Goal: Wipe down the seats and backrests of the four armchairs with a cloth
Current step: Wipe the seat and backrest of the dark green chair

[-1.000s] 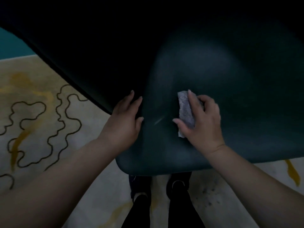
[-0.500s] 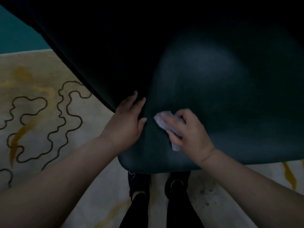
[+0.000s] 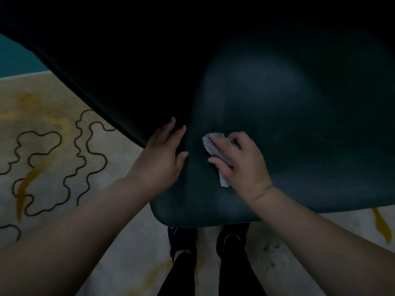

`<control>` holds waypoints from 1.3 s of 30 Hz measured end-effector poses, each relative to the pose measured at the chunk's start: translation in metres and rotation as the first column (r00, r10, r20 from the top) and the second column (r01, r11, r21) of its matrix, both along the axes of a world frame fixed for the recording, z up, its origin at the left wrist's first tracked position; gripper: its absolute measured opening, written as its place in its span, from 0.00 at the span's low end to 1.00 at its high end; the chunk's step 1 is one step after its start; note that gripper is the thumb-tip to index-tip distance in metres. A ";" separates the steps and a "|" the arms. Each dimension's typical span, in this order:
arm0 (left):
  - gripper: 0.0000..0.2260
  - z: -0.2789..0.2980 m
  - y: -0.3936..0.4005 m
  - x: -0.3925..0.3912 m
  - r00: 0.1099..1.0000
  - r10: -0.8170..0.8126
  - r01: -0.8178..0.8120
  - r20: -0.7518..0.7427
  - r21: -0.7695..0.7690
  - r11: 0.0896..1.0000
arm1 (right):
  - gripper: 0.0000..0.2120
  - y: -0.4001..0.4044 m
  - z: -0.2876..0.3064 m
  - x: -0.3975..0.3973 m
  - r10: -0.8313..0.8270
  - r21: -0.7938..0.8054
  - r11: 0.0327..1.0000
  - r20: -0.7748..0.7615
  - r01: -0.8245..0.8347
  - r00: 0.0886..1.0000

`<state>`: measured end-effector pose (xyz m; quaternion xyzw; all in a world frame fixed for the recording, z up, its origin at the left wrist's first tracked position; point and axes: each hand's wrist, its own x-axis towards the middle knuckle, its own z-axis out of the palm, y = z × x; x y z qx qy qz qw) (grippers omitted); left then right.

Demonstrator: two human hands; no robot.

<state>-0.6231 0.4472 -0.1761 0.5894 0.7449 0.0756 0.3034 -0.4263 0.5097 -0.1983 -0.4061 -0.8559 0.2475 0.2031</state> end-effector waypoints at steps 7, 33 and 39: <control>0.26 0.002 0.017 0.012 0.999 0.033 -0.033 0.001 0.020 0.999 | 0.17 0.025 0.003 0.038 -0.271 0.000 0.962 0.025 0.272 0.962; 0.31 0.005 0.080 0.095 0.945 -0.263 0.265 -0.194 -0.013 0.964 | 0.18 0.059 -0.005 0.145 -0.671 -0.189 0.732 -0.035 0.654 0.741; 0.30 0.014 0.084 0.097 0.949 -0.256 0.250 -0.185 -0.056 0.967 | 0.20 0.038 -0.001 0.127 -0.345 -0.176 0.920 0.051 0.349 0.937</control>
